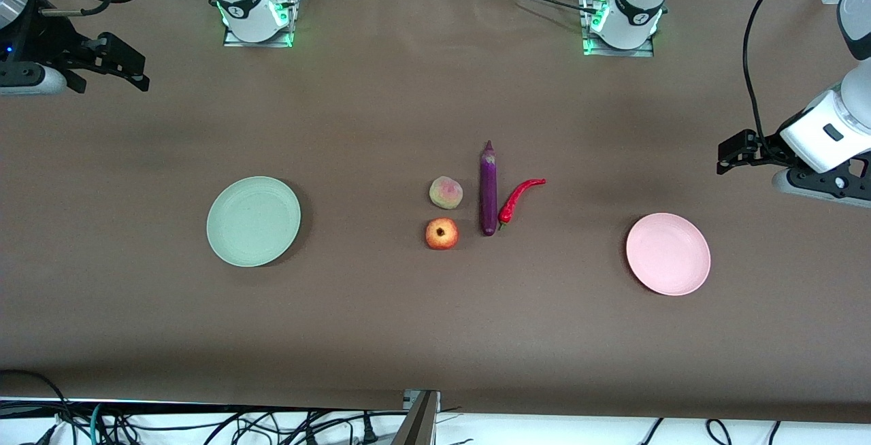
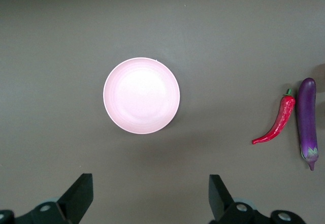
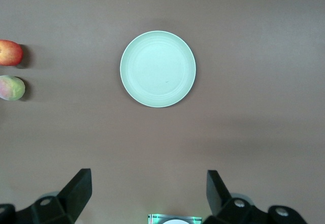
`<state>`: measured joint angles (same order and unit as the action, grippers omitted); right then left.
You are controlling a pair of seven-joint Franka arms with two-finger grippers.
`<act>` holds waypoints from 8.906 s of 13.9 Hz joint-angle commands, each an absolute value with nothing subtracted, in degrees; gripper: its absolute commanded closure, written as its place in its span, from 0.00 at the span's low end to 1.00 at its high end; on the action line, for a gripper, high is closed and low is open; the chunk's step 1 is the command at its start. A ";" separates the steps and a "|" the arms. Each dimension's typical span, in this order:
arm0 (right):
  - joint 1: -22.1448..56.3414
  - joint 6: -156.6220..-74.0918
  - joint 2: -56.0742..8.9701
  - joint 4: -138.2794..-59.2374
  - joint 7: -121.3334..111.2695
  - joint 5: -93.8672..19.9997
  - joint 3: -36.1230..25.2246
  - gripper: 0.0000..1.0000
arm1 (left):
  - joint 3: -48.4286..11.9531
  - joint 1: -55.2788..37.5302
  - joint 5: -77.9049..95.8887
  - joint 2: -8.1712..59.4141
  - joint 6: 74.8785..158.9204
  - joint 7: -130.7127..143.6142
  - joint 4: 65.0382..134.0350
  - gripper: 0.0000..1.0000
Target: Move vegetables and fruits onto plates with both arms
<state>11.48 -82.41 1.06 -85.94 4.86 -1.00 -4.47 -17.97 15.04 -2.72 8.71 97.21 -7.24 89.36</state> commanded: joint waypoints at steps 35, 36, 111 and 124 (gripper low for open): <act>27.23 -104.48 -22.65 -81.66 31.78 -10.37 -4.04 0.00 | -19.42 -10.46 -7.99 37.36 137.20 -4.57 107.40 0.58; 28.99 -107.11 -25.11 -80.87 35.30 -10.46 -4.04 0.00 | -19.42 -10.46 -8.00 37.18 137.20 -4.48 107.40 0.76; 42.52 -130.66 -51.93 -67.68 59.21 -10.83 -6.59 0.01 | -24.18 10.63 -37.49 36.99 103.01 3.96 90.97 0.96; 45.44 -142.56 -57.48 -67.59 65.39 -6.59 -6.68 0.73 | -23.20 12.83 -38.94 37.79 102.83 1.14 87.90 0.00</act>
